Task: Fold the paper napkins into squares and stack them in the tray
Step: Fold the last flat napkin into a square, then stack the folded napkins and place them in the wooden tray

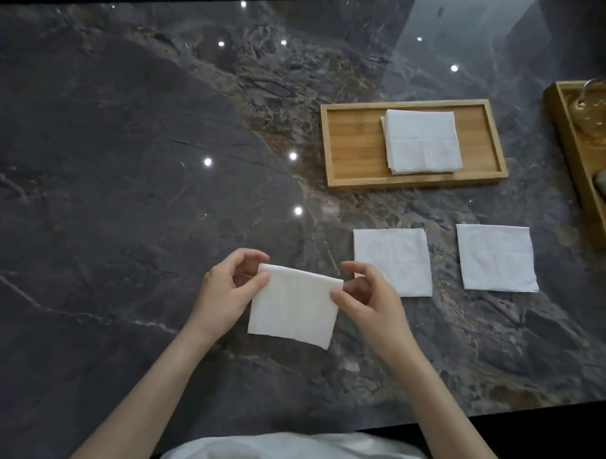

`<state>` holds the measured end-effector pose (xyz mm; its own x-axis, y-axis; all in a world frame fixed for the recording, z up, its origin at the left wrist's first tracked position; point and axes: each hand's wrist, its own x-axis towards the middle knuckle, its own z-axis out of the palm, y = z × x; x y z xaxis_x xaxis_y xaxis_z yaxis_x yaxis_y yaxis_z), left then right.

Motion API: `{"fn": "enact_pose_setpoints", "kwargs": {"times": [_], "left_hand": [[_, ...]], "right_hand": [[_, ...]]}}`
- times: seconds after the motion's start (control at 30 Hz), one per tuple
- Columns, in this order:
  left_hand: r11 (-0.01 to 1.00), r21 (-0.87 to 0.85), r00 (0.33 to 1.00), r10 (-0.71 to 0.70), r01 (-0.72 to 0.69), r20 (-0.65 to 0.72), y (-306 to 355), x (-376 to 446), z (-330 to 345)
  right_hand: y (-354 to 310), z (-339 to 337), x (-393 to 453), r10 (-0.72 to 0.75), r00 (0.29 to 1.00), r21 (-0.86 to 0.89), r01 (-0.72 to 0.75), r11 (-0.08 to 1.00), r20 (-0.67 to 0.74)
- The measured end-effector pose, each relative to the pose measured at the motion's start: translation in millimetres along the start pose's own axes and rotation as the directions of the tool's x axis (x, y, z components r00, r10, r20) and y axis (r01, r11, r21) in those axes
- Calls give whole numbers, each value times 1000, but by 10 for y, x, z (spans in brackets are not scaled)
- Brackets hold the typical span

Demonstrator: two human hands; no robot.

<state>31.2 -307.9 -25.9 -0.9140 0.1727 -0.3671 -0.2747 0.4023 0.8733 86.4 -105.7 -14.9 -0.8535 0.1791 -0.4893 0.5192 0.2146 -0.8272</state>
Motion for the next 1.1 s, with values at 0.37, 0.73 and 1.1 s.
{"fn": "enact_pose_setpoints", "kwargs": {"times": [0.37,0.73,1.1], "left_hand": [[954,-271,992,-122,127,37,509,232,671],[987,-40,975,-163,158,-154,580,478,1195],[962,273,977,58,0,-205,618,530,1335]], "right_hand": [[-124,-896,188,2,999,171,7,985,-47],[112,-1236,652,55,993,-22,-58,998,-101],[199,-1260,781,-79,991,-189,58,980,-106]]}}
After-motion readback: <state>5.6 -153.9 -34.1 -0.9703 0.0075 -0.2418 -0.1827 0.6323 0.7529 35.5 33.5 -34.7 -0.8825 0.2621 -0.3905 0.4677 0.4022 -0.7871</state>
